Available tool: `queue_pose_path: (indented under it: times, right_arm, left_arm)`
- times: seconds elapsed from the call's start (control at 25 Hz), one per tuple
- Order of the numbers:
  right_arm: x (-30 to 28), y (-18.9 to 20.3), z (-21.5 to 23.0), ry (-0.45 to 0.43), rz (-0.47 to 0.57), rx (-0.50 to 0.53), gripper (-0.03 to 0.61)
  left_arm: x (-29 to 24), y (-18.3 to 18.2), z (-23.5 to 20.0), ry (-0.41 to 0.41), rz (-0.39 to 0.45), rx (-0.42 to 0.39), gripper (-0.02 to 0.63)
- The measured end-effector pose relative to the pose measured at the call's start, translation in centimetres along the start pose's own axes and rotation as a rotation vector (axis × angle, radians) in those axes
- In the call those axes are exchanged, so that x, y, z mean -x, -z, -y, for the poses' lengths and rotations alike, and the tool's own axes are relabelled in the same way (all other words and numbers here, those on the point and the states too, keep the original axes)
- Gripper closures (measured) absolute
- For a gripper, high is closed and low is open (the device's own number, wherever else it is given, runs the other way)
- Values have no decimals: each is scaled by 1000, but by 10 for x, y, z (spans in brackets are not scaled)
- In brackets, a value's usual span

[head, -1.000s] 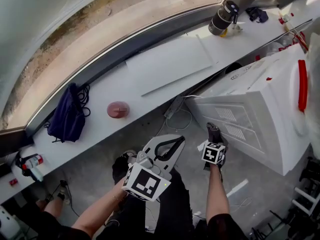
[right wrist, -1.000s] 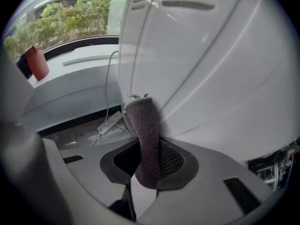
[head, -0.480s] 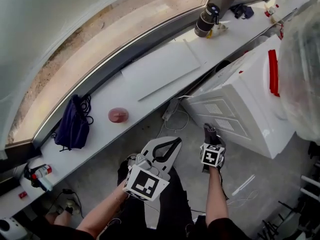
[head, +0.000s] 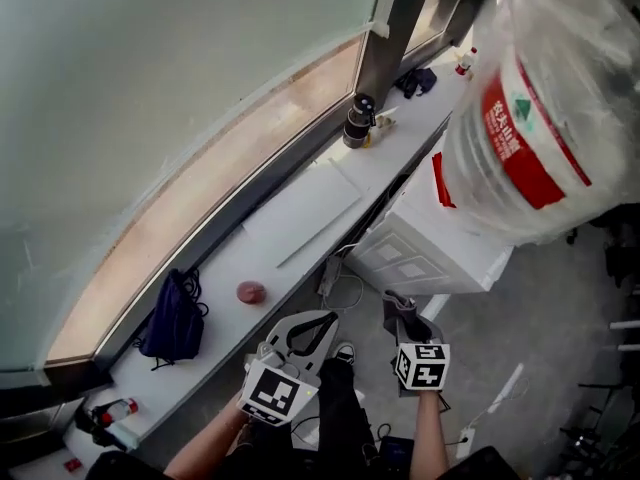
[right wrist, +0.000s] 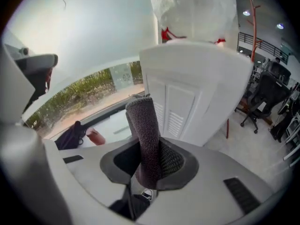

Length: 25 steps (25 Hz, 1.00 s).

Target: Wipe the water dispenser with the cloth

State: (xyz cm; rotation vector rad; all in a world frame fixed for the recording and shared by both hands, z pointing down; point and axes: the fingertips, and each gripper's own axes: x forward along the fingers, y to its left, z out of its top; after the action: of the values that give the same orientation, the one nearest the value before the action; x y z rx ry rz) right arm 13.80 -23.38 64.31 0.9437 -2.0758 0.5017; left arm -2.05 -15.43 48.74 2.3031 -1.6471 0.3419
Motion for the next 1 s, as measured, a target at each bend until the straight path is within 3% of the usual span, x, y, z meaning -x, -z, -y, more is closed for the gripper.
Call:
queue_pose_path:
  times: [0.24,0.44,0.68,1.0]
  right_arm:
    - [118,-58,-42,12,150,-82,477]
    - [203,-76,-71,51,289,-198,477]
    - [284,-50,-99,117,370,-321,477]
    - [338,-15,-117,188,379,-369,477]
  left_arm:
    - [66,-45,4,40,30,-17,596]
    - [120,-61,12,102,49,-7,595]
    - [164,-65,41,220,67,-45,595]
    - [183,-72,73,301,110,-58,596]
